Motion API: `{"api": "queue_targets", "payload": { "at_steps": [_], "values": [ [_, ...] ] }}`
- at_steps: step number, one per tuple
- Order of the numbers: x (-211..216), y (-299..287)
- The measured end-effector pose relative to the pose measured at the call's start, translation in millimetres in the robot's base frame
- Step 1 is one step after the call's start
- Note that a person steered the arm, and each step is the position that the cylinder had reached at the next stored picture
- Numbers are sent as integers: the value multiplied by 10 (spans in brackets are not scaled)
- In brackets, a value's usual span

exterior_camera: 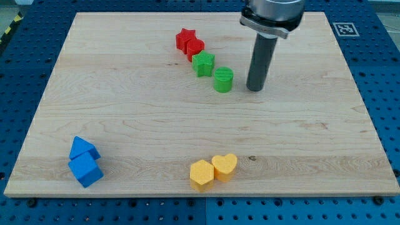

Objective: Drag the blue cube to the right of the green circle

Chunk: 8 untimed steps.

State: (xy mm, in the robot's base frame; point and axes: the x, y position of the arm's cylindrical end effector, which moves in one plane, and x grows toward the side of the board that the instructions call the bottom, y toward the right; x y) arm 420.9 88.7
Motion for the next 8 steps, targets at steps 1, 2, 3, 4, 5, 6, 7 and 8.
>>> {"api": "queue_targets", "payload": {
  "at_steps": [1, 2, 3, 4, 5, 6, 7, 8],
  "values": [
    [-1, -325],
    [-1, -388],
    [109, -137],
    [482, -101],
    [539, -488],
    [511, -1207],
    [429, -2016],
    [402, -2823]
  ]
}}
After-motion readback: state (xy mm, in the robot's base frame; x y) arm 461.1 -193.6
